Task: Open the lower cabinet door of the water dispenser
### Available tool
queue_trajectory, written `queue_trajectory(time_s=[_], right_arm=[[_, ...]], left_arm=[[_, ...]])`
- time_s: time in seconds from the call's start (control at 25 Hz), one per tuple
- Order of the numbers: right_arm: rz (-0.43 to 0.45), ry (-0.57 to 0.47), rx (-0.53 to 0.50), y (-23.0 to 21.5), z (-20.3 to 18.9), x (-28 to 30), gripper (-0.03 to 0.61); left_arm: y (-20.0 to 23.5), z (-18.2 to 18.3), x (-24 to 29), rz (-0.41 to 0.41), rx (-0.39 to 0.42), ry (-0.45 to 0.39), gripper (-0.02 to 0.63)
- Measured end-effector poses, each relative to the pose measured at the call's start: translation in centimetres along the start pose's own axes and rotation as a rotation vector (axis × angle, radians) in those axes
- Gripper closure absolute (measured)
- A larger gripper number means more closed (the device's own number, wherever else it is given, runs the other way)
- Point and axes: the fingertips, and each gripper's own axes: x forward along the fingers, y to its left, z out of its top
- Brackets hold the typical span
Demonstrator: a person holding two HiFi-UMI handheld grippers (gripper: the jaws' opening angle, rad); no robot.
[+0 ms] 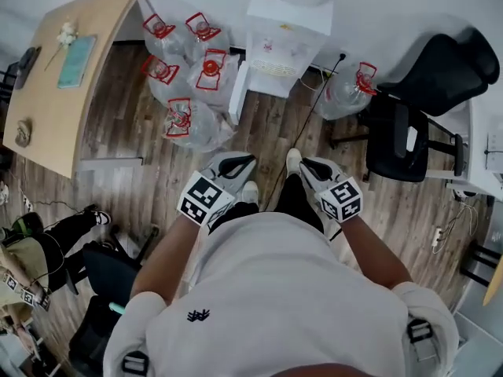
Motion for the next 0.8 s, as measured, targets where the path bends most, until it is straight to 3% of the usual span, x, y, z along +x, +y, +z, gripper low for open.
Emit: queue_trajectory(time_s=[0.16, 0.4, 0.56, 0.8], right_arm=[[-0.047, -0.042, -0.034, 1.6, 1.6, -3.9, 0.548], [-0.135, -0.099, 0.009, 2.2, 2.8, -8.1, 0.558], [-0.124, -0.118, 0.028, 3.9, 3.0, -9.3, 0.563], [-0.077, -0.13, -0.016, 5.1, 3.2, -10.0, 0.563]], left_arm=[[-1.6, 0.4, -1.1, -0.036, -0.016, -0.013, 0.557], [-2.9, 1.3, -1.7, -0.066, -0.002, -0.023, 0.557], [-4.1, 1.9, -1.9, -0.085, 0.01, -0.031, 0.557], [-4.9, 2.7, -2.4, -0.052, 0.019, -0.052, 0.557]])
